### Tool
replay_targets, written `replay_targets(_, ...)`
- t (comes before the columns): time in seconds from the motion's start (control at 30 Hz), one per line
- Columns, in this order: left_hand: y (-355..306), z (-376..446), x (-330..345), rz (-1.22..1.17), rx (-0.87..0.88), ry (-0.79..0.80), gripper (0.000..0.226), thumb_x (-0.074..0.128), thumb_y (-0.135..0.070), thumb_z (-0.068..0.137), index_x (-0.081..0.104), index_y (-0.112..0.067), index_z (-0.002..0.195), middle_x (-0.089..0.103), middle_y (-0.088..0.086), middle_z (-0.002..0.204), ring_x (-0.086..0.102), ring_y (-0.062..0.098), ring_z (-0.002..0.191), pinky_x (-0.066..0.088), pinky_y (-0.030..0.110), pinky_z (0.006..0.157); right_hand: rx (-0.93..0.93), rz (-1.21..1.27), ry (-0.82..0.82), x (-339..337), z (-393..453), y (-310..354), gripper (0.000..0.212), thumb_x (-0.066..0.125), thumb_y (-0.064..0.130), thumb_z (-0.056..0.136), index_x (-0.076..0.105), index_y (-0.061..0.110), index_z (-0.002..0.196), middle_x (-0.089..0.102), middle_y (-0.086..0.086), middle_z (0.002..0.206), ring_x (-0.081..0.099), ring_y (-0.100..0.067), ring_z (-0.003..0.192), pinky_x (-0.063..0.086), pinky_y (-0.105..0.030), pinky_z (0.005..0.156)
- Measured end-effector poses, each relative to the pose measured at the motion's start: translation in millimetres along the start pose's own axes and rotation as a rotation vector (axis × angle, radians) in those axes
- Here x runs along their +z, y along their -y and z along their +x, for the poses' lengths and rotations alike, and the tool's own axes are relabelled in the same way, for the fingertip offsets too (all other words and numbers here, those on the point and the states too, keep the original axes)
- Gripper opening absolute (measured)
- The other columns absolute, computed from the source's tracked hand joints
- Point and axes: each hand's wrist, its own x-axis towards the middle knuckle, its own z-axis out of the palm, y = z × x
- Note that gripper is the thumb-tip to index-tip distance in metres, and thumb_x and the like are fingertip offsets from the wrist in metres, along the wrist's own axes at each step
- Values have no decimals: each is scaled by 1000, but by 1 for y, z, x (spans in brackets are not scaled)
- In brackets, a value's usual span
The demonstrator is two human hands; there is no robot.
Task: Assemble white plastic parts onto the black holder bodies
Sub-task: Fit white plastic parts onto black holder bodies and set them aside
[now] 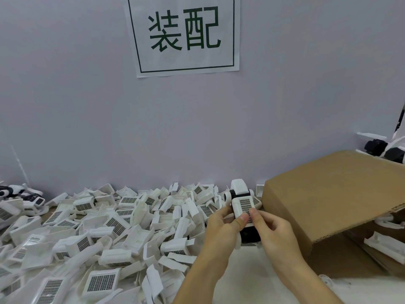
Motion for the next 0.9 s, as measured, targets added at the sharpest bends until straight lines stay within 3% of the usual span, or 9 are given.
replay_targets(0.1, 0, 0, 0, -73, -20, -56, 21, 75, -12, 89, 74, -9, 110, 77, 16, 100, 75, 33, 96, 58, 55, 89, -41, -69, -43, 1, -1, -3, 17, 62, 28, 97, 73, 22, 108, 77, 7, 94, 72, -9, 91, 58, -22, 66)
replay_targets(0.2, -1, 2, -2, -109, -22, -125, 26, 76, -25, 89, 74, -6, 107, 74, 27, 99, 73, 40, 93, 58, 52, 88, -118, -225, 12, 4, -4, -4, 33, 69, 36, 91, 66, 27, 122, 71, 11, 113, 66, -8, 109, 57, -36, 92)
replay_targets(0.3, -5, 2, 1, -197, -78, -159, 34, 58, -36, 100, 75, -7, 106, 76, 21, 101, 75, 35, 93, 60, 44, 78, -210, -358, 72, 9, -9, -6, 53, 78, 32, 84, 57, 31, 133, 65, 19, 120, 59, 2, 115, 52, -28, 98)
replay_targets(0.4, -11, 0, 4, -295, -192, -84, 43, 44, -40, 106, 73, -9, 114, 77, 14, 105, 76, 27, 92, 62, 34, 68, -243, -454, -7, 9, -7, -10, 68, 80, 33, 82, 50, 25, 143, 59, 17, 126, 55, -1, 120, 49, -25, 99)
replay_targets(0.57, -21, 1, -3, 8, -114, -170, 44, 50, -31, 104, 75, 3, 89, 78, 15, 84, 77, 27, 77, 60, 31, 62, -245, -379, -180, 3, -3, -7, 44, 67, 37, 89, 59, 27, 131, 66, 23, 109, 58, 14, 102, 45, -2, 78)
replay_targets(0.7, -36, 5, -24, 182, 127, -392, 40, 56, -25, 101, 65, -6, 66, 67, 4, 63, 61, 18, 53, 49, 25, 45, -99, -145, -213, -5, 4, -3, 28, 58, 39, 97, 70, 15, 107, 67, 18, 76, 67, -5, 85, 49, -18, 73)
replay_targets(0.77, -41, 8, -33, 206, 219, -420, 24, 59, -20, 99, 70, -15, 78, 69, -2, 76, 61, 12, 66, 53, 25, 57, 48, 32, -169, -9, 5, 1, 37, 54, 36, 101, 66, 5, 85, 59, 2, 65, 63, -24, 67, 47, -33, 63)
replay_targets(0.83, -43, 8, -37, 169, 208, -318, 17, 60, -20, 99, 74, -28, 98, 72, -10, 101, 67, 8, 91, 56, 29, 80, 207, 229, -65, -10, 2, 9, 36, 52, 37, 98, 66, 6, 86, 54, -12, 59, 50, -23, 50, 41, -31, 53)
replay_targets(0.9, -42, 6, -36, 127, 152, -176, 21, 60, -24, 100, 73, -36, 111, 71, -12, 112, 67, 10, 104, 54, 31, 89, 323, 406, 73, -8, -2, 16, 43, 55, 43, 85, 67, 2, 87, 52, -16, 59, 43, -22, 46, 37, -28, 45)
